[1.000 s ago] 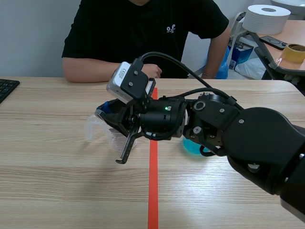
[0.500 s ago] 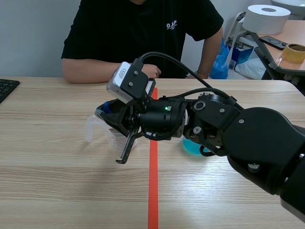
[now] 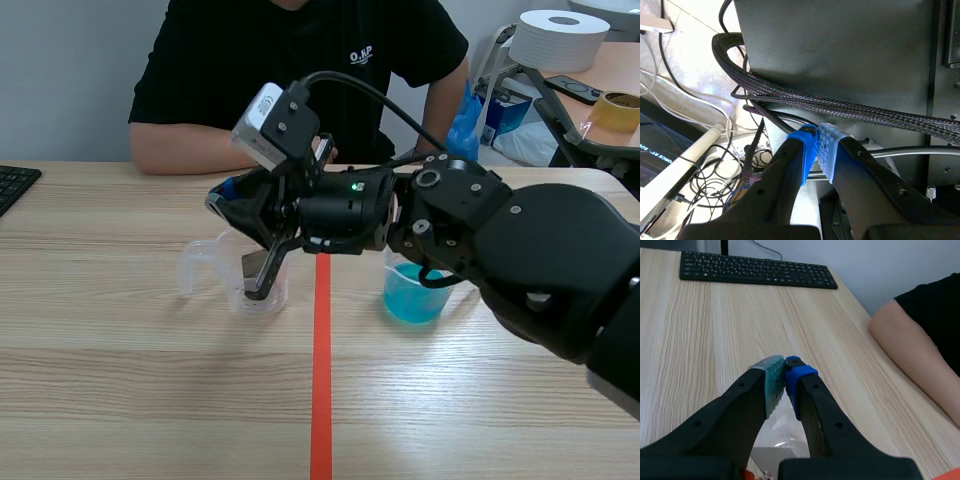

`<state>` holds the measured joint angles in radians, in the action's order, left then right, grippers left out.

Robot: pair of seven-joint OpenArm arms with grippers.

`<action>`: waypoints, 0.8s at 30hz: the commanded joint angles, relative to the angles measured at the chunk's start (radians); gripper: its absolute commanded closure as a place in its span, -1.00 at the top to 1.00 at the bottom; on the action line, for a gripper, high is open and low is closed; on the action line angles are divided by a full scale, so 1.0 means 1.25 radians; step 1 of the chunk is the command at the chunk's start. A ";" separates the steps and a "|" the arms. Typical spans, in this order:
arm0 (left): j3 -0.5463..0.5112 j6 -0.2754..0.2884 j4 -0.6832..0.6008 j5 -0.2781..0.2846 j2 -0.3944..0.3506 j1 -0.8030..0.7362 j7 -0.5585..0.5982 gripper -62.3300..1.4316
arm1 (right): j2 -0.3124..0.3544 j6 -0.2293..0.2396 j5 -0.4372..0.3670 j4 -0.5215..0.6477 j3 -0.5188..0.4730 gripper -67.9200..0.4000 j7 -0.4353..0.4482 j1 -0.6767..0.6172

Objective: Do the redox reaction experiment.
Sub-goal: 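Lift the metal plate out of the left beaker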

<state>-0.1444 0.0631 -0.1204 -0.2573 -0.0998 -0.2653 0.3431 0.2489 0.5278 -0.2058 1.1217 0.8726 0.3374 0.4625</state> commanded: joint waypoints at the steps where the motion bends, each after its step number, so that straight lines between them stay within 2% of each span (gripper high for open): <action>1: -0.002 0.002 -0.009 0.002 0.000 0.002 0.003 -0.82 | 0.007 -0.003 -0.016 -0.002 -0.007 -0.97 0.009 0.035; 8: -0.002 0.002 -0.009 0.002 0.000 0.002 0.003 -0.82 | 0.007 -0.003 -0.064 -0.064 -0.007 -0.97 -0.015 0.075; 13: -0.002 0.002 -0.009 0.002 0.000 0.002 0.003 -0.82 | 0.007 0.030 -0.088 -0.082 -0.007 -0.97 -0.024 0.098; 18: -0.002 0.002 -0.009 0.002 0.000 0.002 0.003 -0.82 | 0.006 0.045 -0.130 -0.082 -0.007 -0.97 -0.036 0.121; 20: -0.002 0.002 -0.009 0.002 0.000 0.002 0.003 -0.82 | 0.006 0.068 -0.141 -0.082 -0.007 -0.97 -0.039 0.134; 24: -0.002 0.002 -0.009 0.002 0.000 0.002 0.003 -0.82 | 0.002 0.085 -0.171 -0.081 -0.007 -0.97 -0.074 0.162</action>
<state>-0.1444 0.0631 -0.1204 -0.2573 -0.0998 -0.2653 0.3431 0.2550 0.6334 -0.3988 1.0012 0.8726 0.2302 0.6281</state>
